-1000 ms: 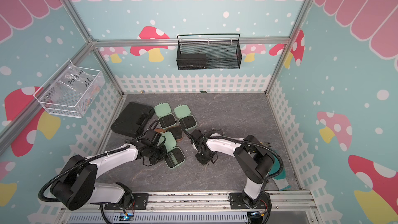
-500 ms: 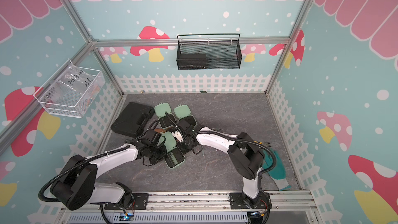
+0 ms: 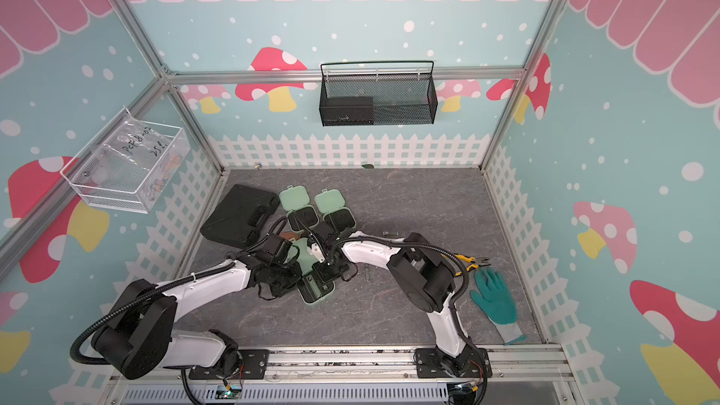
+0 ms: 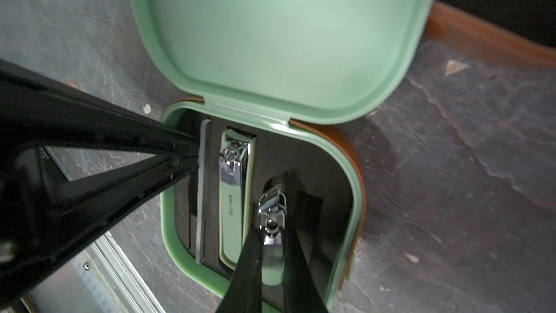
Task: Organize nail clipper sets
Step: Place the nail clipper in the storage box.
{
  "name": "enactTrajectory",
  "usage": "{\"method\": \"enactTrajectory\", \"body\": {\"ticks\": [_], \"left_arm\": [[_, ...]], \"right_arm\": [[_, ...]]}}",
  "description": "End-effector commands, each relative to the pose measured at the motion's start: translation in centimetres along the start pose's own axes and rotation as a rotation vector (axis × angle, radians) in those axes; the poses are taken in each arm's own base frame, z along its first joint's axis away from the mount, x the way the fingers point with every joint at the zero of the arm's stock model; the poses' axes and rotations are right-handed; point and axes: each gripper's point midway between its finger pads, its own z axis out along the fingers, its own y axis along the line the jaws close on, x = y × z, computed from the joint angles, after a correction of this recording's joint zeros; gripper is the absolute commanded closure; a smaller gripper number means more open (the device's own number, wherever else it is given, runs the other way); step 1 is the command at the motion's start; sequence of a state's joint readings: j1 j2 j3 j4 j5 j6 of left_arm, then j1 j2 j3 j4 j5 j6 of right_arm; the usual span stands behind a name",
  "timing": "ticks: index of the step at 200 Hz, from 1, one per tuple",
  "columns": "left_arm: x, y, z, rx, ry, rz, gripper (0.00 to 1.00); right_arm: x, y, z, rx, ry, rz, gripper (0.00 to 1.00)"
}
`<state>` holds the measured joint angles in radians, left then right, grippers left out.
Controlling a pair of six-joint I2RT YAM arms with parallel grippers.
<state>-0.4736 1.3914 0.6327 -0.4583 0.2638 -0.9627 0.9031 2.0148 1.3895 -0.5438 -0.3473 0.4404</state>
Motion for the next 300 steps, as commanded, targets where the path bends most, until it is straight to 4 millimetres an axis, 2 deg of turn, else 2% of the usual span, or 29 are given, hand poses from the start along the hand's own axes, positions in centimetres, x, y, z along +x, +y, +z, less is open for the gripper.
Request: {"method": "enactTrajectory", "body": {"ticks": [1,48,68,107,146,209,261,300], "left_arm": [[0.5,1.6,1.6,-0.050,0.019,-0.016,1.00],[0.6,1.7,1.7,-0.051,0.020,-0.016,1.00],[0.6,1.6,1.7,-0.047,0.021,-0.016,1.00],[0.6,1.6,1.8,-0.045,0.023,-0.014,1.00],[0.6,1.6,1.8,-0.046,0.025,-0.014,1.00],[0.7,1.7,1.9,-0.048,0.028,-0.014,1.00],[0.9,2.0,1.9,-0.052,0.031,-0.015,1.00],[1.0,2.1,1.9,-0.053,0.031,-0.015,1.00]], "right_arm": [[0.5,0.9,0.4,-0.035,0.015,0.021,1.00],[-0.2,1.6,-1.8,-0.024,-0.021,0.019,1.00],[0.1,1.5,-2.1,-0.019,-0.019,0.020,1.00],[1.2,1.2,-1.0,-0.010,0.014,0.029,1.00],[1.3,1.3,0.2,-0.012,0.027,0.033,1.00],[2.4,-0.8,1.8,0.072,0.061,0.068,1.00],[2.2,-2.4,1.2,0.178,0.067,0.064,1.00],[1.4,-2.3,0.4,0.202,0.055,0.041,1.00]]}}
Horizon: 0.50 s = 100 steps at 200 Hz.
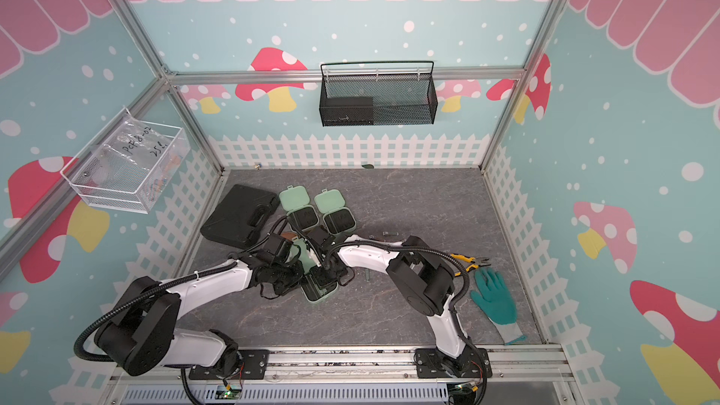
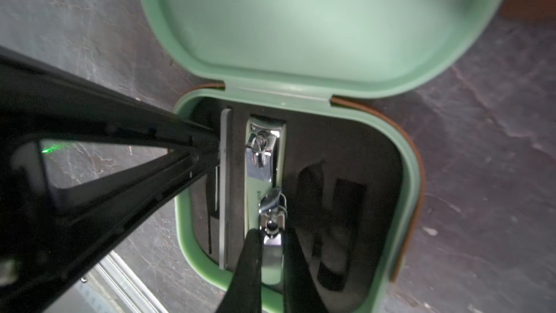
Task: Organize nail clipper sets
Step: Place the nail clipper in the storage box.
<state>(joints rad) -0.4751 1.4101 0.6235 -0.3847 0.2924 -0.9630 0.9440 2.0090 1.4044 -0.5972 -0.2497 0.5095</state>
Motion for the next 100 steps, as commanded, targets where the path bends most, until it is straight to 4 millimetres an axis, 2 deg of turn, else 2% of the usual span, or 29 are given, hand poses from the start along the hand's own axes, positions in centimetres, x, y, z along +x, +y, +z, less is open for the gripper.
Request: {"method": "enactTrajectory", "body": {"ticks": [1,49,100], "left_arm": [[1.2,3.3,1.2,-0.105,0.030,-0.030,1.00],[1.3,3.3,1.1,-0.104,0.030,-0.031,1.00],[1.3,3.2,1.0,-0.103,0.028,-0.029,1.00]], "right_arm": [[0.5,-2.3,0.6,0.109,0.038,-0.001,1.00],[0.0,-2.5,0.2,0.130,0.036,-0.013,1.00],[-2.5,-0.5,-2.9,0.080,-0.057,-0.064,1.00]]}}
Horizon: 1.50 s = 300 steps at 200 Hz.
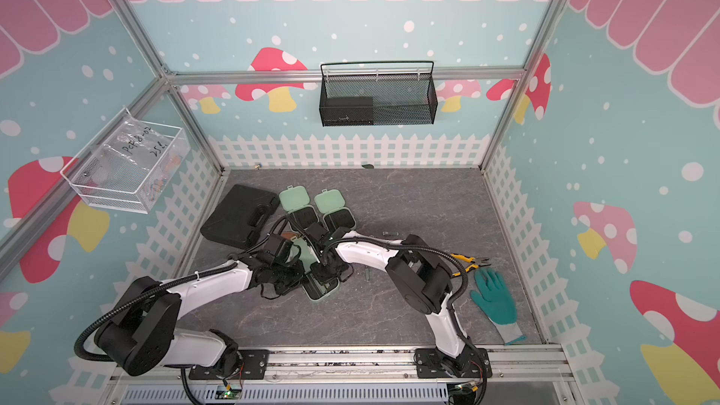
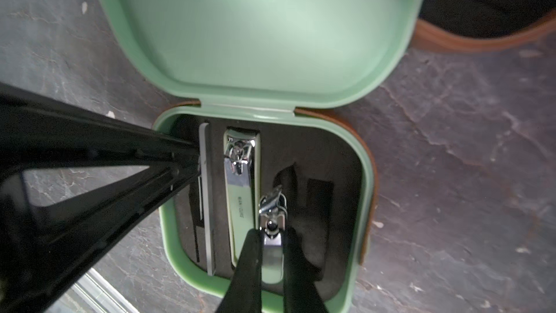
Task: Organize nail clipper sets
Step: Place the nail clipper in the storage box.
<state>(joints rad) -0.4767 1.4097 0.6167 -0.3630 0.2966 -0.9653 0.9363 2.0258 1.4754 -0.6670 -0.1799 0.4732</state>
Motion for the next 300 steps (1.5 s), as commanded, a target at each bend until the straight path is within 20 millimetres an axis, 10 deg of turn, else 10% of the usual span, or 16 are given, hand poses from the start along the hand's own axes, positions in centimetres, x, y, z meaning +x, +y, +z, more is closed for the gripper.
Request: {"method": "enactTrajectory", "body": {"ticks": [1,144,300], "left_arm": [[1.3,3.4,0.8,-0.118,0.033,-0.032,1.00],[1.3,3.6,0.4,-0.123,0.021,-0.033,1.00],[1.1,3.7,0.6,-0.133,0.020,-0.029,1.00]], "right_arm": [[-1.4,0.3,-2.0,0.008,-0.048,-0.038,1.00],[2.1,-2.6,3.3,0.085,0.075,-0.008,1.00],[8.8,-6.3,2.0,0.272,0.337,-0.066,1.00]]}}
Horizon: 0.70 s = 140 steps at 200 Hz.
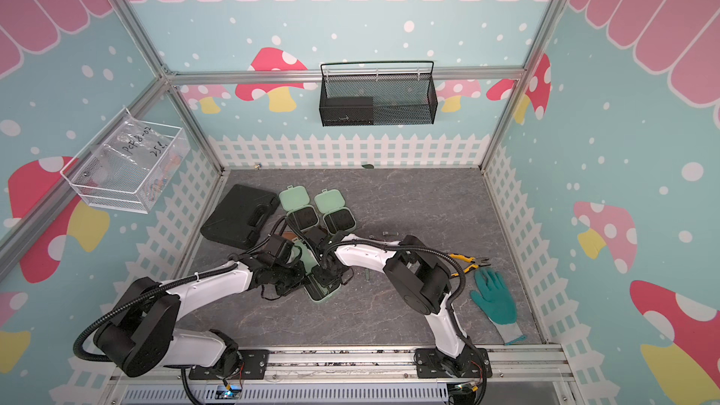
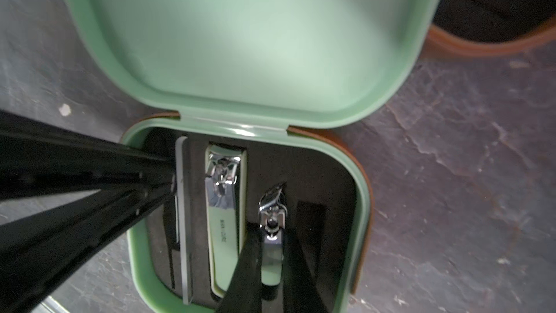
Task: Organize nail clipper sets
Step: Place the nail clipper in the storage box.
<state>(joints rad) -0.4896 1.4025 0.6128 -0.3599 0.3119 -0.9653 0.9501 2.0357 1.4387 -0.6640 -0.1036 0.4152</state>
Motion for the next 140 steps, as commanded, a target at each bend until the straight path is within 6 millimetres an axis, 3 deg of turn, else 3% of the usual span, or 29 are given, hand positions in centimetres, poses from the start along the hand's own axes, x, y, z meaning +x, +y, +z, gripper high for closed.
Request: {"method": "enactTrajectory", "body": {"ticks": [1,91,114,140], "left_arm": [[0.6,4.0,0.5,-0.146,0.005,-0.043,1.00],[0.6,4.1,0.8,-0.155,0.015,-0.037,1.00],[0.5,4.0,0.9,-0.156,0.019,-0.036,1.00],[0.6,4.0,1.0,-0.157,0.023,-0.038,1.00]], "right_arm": [[8.0,-4.3,1.5,0.182,0.322,-0.013,1.00],[10.4,-6.2,8.9,0.249,0.439,0.042,1.00],[10.7,-6.3,9.0,0.249,0.441,0.047,1.00],[9.0,-5.5,7.4,0.224,0.373,0.042,0.88]]}}
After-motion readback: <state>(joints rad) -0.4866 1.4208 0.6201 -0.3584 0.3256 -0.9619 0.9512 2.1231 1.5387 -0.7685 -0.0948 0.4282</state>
